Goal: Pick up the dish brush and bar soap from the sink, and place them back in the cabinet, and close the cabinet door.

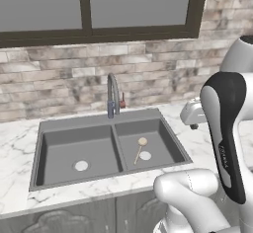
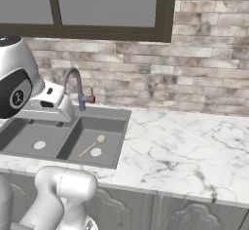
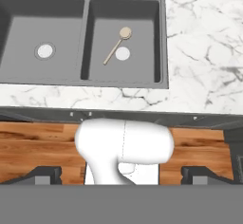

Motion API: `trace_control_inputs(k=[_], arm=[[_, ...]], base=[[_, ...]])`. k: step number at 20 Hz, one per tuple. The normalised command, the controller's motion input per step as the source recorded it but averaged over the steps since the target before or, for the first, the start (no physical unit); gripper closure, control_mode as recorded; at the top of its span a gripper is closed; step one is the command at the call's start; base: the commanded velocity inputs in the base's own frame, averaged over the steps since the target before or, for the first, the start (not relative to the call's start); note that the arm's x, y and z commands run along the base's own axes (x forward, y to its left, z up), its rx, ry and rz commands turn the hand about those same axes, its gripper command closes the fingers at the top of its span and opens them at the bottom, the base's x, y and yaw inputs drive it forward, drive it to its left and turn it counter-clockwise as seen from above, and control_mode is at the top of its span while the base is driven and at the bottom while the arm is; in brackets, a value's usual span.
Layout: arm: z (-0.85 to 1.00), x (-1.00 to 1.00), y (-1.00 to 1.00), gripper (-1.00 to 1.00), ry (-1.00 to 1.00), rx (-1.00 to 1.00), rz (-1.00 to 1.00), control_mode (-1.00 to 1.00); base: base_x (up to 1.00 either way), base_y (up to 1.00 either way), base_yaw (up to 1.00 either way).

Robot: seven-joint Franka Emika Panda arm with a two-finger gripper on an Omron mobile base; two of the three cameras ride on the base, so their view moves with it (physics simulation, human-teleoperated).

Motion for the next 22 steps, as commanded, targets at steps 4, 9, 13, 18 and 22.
trace_control_inputs(k=[4,9,13,18,22], arm=[[0.00,0.00,0.00,-1.00,0.00,0.00,0.00,1.00],[0.00,0.00,0.00,-1.00,0.00,0.00,0.00,1.00],[-0.03,0.35,0.00,-1.00,0.00,0.00,0.00,-1.00],[-0.16,0.57,0.00,-1.00,0.01,0.00,0.00,-1.00],[-0.43,0.50,0.00,-1.00,0.02,0.02,0.00,-1.00]], base=[[0.51,0.00,0.20],[0.45,0.00,0.02],[0.11,0.00,0.00],[0.00,0.00,0.00],[0.00,0.00,0.00]])
